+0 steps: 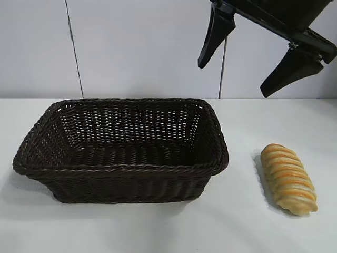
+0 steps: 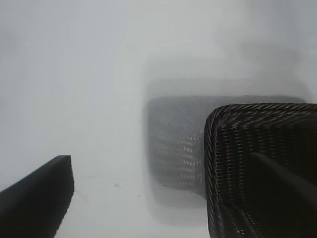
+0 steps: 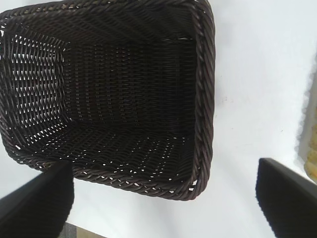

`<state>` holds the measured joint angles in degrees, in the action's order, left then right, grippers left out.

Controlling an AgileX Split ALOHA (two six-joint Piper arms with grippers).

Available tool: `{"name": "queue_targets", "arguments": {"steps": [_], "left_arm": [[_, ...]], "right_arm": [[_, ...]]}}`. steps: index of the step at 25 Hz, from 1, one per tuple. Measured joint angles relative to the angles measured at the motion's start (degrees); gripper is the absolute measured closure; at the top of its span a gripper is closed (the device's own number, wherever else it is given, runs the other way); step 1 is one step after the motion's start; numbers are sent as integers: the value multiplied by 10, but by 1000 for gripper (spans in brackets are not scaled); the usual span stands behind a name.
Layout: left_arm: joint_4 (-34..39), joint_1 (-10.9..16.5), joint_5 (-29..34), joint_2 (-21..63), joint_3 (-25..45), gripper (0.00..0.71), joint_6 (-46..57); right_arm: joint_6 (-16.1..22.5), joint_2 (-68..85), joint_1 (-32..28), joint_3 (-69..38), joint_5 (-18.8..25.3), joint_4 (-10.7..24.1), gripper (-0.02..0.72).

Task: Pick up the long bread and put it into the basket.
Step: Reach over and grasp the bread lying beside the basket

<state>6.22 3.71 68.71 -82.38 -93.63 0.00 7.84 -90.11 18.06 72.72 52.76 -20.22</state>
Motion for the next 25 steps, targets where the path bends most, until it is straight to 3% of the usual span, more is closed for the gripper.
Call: {"name": "queue_targets", "arguments": {"steps": [4, 8, 13, 20, 25], "left_arm": [[62, 36, 2, 0, 0, 35, 12], [75, 64, -1, 0, 0, 35, 11], [49, 75, -4, 0, 0, 35, 0], [-40, 177, -8, 0, 0, 35, -12], [-93, 175, -15, 0, 0, 35, -38]], "right_arm": [[-2, 0, 0, 0, 0, 0, 9], [-6, 0, 0, 0, 0, 0, 9], [-7, 0, 0, 0, 0, 0, 9], [-11, 0, 0, 0, 0, 0, 9], [-11, 0, 0, 0, 0, 0, 9]]}}
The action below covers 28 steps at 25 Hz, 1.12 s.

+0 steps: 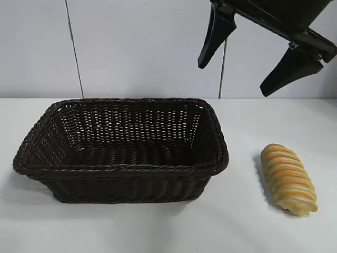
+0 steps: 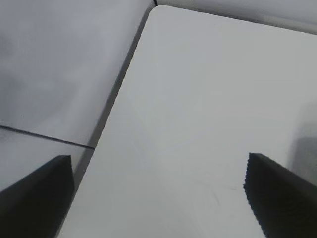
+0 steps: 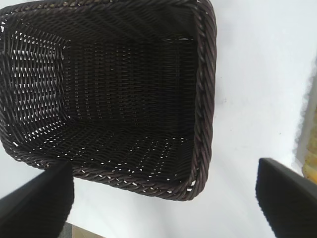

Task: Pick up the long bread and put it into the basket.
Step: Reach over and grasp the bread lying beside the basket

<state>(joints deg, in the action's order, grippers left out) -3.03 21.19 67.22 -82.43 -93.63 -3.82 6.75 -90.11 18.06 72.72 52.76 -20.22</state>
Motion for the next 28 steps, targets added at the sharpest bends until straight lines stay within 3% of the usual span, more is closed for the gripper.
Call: {"name": "queue_targets", "arguments": {"steps": [4, 8, 10, 16, 18, 22, 28], "left_arm": [[-14, -11, 5, 20, 0, 35, -10], [-26, -20, 5, 100, 16, 35, -15], [-14, -56, 3, 154, 41, 35, -20], [105, -220, 0, 335, 162, 35, 11], [137, -249, 0, 403, 199, 35, 38], [143, -259, -8, 534, 276, 40, 51], [70, -259, -14, 690, 427, 44, 50]], "right_arm": [[-2, 0, 0, 0, 0, 0, 9], [-2, 0, 0, 0, 0, 1, 9], [-4, 0, 0, 0, 0, 1, 9], [-5, 0, 0, 0, -2, 0, 9], [-5, 0, 0, 0, -2, 0, 9], [-5, 0, 0, 0, -9, 0, 9], [-6, 0, 0, 0, -15, 0, 9]]}}
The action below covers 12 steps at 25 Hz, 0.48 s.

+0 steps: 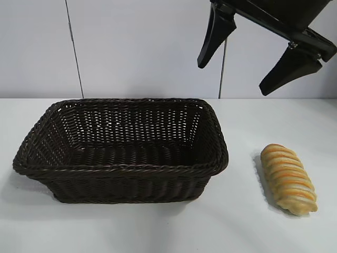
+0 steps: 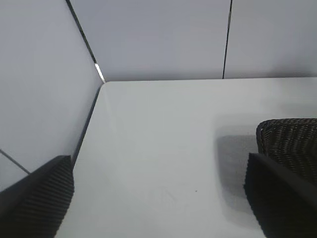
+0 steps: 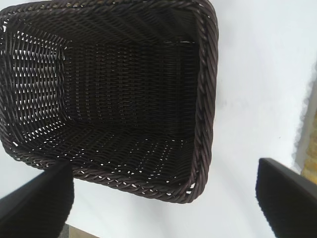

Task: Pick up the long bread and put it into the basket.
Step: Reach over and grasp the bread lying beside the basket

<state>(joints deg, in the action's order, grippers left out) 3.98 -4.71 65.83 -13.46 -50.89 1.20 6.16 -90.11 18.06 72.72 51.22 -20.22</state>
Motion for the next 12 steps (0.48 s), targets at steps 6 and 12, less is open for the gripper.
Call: {"name": "queue_targets", "arguments": {"steps": [6, 12], "left_arm": [[-45, 0, -12, 115, 144, 44, -12], [-97, 0, -15, 144, 214, 56, -59]], "right_arm": [[-2, 0, 0, 0, 0, 0, 9], [-2, 0, 0, 0, 0, -1, 9]]}}
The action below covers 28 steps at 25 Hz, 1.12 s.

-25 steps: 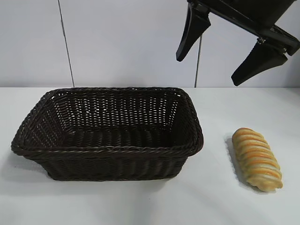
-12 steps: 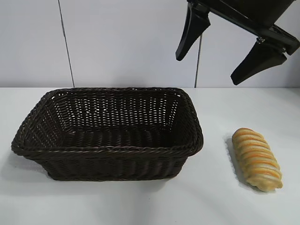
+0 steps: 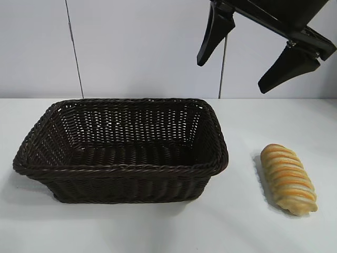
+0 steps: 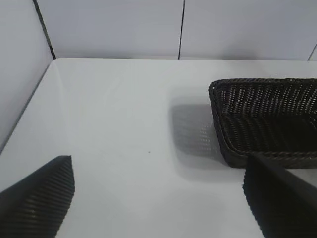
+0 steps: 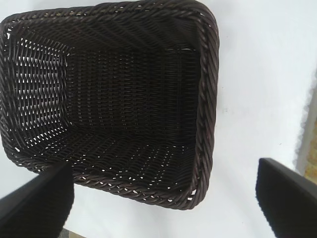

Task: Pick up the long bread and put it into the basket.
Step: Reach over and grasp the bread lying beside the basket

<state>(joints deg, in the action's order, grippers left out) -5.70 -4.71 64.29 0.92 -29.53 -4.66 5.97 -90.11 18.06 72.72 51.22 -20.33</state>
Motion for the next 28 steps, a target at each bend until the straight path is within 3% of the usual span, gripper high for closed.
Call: {"name": "queue_targets", "arguments": {"steps": [23, 25, 28], "left_arm": [[2, 0, 4, 0, 17, 56, -2], [2, 0, 4, 0, 17, 56, -2], [2, 0, 4, 0, 17, 56, -2]], "right_arm": [[-1, 0, 0, 0, 4, 5, 9], [-1, 0, 0, 0, 5, 21, 9], [16, 0, 0, 0, 17, 81, 9]]}}
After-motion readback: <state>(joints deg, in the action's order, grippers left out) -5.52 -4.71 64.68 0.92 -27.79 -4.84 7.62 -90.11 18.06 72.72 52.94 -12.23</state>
